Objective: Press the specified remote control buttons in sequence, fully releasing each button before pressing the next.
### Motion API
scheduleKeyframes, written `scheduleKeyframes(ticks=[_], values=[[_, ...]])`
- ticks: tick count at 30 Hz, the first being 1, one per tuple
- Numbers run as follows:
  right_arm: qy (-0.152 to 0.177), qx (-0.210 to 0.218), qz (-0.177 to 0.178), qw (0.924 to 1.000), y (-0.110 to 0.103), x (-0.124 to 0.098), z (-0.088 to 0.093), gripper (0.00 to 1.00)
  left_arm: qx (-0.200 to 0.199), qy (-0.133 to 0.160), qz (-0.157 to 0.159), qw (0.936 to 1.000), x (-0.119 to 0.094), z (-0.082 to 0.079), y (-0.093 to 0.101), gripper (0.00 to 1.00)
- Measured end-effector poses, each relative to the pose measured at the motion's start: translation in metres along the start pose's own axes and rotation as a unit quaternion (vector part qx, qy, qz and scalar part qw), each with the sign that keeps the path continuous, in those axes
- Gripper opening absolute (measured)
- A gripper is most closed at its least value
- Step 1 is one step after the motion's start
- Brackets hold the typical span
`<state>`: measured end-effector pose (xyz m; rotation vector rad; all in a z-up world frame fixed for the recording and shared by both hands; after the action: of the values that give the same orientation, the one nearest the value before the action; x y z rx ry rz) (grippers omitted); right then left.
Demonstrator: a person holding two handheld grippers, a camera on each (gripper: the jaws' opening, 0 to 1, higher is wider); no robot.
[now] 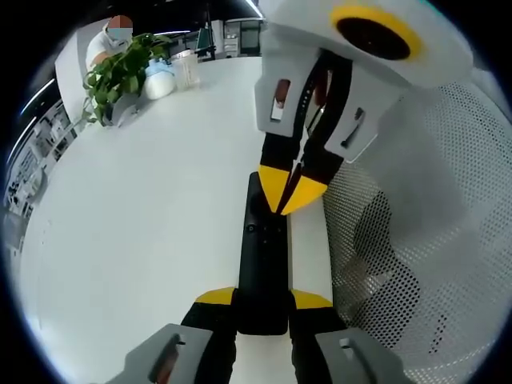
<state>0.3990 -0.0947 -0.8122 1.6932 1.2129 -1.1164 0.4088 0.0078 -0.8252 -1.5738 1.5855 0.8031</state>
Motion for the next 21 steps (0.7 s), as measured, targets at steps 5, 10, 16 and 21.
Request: scheduleKeyframes(ticks=[5,10,16,21], values=[[0.002,0.0,0.002,1.0,0.0005,0.0004,-0.0007,0.0,-0.002,0.0,-0.001,1.0,0.0,-0.0002,-0.0002,0.24],[0.002,-0.003,0.007,1.0,0.0008,0.0006,-0.0013,0.0,-0.002,0.0,-0.001,1.0,0.0003,-0.0001,-0.0001,0.24],[0.0,-0.011,0.011,0.9999,0.0002,0.0011,-0.0017,0.0,-0.002,0.001,-0.001,1.0,0.0004,0.0001,0.0,0.24],[-0.002,-0.018,0.015,0.9997,-0.0008,0.0013,-0.002,0.0,-0.001,0.001,-0.001,1.0,0.0002,0.0002,0.0,0.24]])
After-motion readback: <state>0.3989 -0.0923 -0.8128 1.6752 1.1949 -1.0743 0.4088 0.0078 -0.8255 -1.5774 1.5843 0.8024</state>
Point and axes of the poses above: the point that each gripper's makers call its tool centre point, and the gripper's own axes: x roughly forward along the fingers, y roughly to its right, z roughly out of its underside, the point moved 6 cm from there along -x, roughly backward along the fingers, and after that the axes turned 11 degrees about x, right-handed, at the moved point
